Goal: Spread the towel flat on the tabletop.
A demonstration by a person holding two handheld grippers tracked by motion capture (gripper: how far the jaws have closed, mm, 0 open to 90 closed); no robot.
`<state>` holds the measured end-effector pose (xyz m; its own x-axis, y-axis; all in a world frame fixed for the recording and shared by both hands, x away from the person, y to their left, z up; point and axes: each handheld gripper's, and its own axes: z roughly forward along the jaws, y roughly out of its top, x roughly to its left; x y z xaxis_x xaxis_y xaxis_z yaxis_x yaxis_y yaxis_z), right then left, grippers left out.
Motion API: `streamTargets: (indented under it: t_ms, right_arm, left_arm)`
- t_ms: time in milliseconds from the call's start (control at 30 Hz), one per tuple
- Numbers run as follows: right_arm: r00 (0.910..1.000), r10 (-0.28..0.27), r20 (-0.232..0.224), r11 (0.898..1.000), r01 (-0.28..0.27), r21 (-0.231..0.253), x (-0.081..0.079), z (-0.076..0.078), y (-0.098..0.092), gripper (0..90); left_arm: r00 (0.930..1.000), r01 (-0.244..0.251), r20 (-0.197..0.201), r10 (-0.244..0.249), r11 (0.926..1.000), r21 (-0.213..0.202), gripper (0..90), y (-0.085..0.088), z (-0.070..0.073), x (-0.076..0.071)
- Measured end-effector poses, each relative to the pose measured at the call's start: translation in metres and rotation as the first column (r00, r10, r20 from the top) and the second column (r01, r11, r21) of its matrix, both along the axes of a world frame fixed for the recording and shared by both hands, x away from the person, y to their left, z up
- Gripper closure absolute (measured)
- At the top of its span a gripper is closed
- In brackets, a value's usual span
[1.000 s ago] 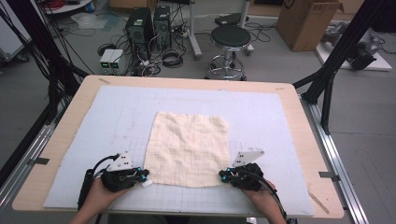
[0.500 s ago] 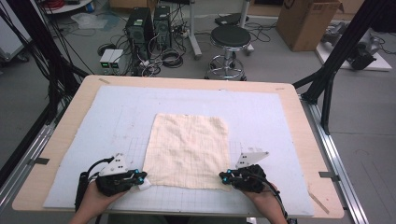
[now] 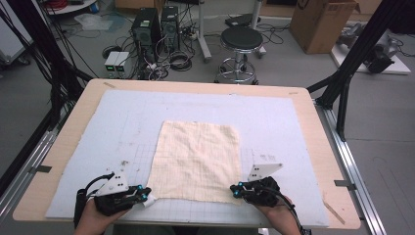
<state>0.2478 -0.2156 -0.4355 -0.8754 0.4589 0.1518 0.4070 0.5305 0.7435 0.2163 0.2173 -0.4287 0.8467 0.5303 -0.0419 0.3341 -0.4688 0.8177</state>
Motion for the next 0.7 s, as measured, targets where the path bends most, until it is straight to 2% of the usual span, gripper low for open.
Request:
streamTargets:
  t_ms: [100, 233, 300, 367, 400, 533, 600, 700]
  right_arm:
    - [0.9999, -0.011, -0.001, 1.0, 0.011, -0.002, 0.001, 0.0, 0.0, 76.2]
    - [0.9999, 0.011, -0.013, 1.0, -0.011, 0.016, 0.001, -0.001, 0.004, 62.9]
    - [0.9995, 0.023, -0.022, 1.0, -0.023, -0.002, 0.001, -0.003, 0.007, 60.2]
    - [0.9996, 0.027, -0.012, 0.999, -0.027, -0.041, 0.001, -0.005, 0.011, 60.6]
    - [0.9996, 0.026, 0.003, 0.998, -0.026, -0.05, 0.0, -0.006, 0.011, 63.6]
    - [0.9998, 0.015, 0.016, 0.998, -0.014, -0.06, 0.002, -0.006, 0.01, 79.0]
    - [0.9999, 0.016, -0.001, 0.998, -0.016, -0.056, 0.004, -0.006, 0.008, 85.1]
    - [0.9996, 0.027, -0.011, 0.998, -0.027, -0.048, 0.004, -0.006, 0.007, 88.0]
  left_arm:
    - [0.9996, -0.003, -0.027, 0.002, 0.9999, -0.011, 75.9, -0.002, -0.002, 0.007]
    - [0.9977, 0.01, -0.068, -0.01, 0.9999, 0.005, 62.4, -0.007, -0.009, 0.018]
    - [0.9967, 0.01, -0.08, -0.008, 0.9996, 0.025, 58.8, -0.01, -0.012, 0.021]
    - [0.9974, 0.012, -0.072, -0.009, 0.9986, 0.052, 60.4, -0.012, -0.014, 0.021]
    - [0.9982, 0.011, -0.059, -0.008, 0.9981, 0.061, 63.1, -0.012, -0.014, 0.021]
    - [0.9989, 0.012, -0.045, -0.009, 0.9975, 0.069, 85.8, -0.012, -0.014, 0.02]
    - [0.9987, 0.014, -0.05, -0.011, 0.9975, 0.07, 88.1, -0.012, -0.014, 0.02]
    - [0.999, 0.021, -0.04, -0.019, 0.9982, 0.055, 88.9, -0.01, -0.012, 0.015]
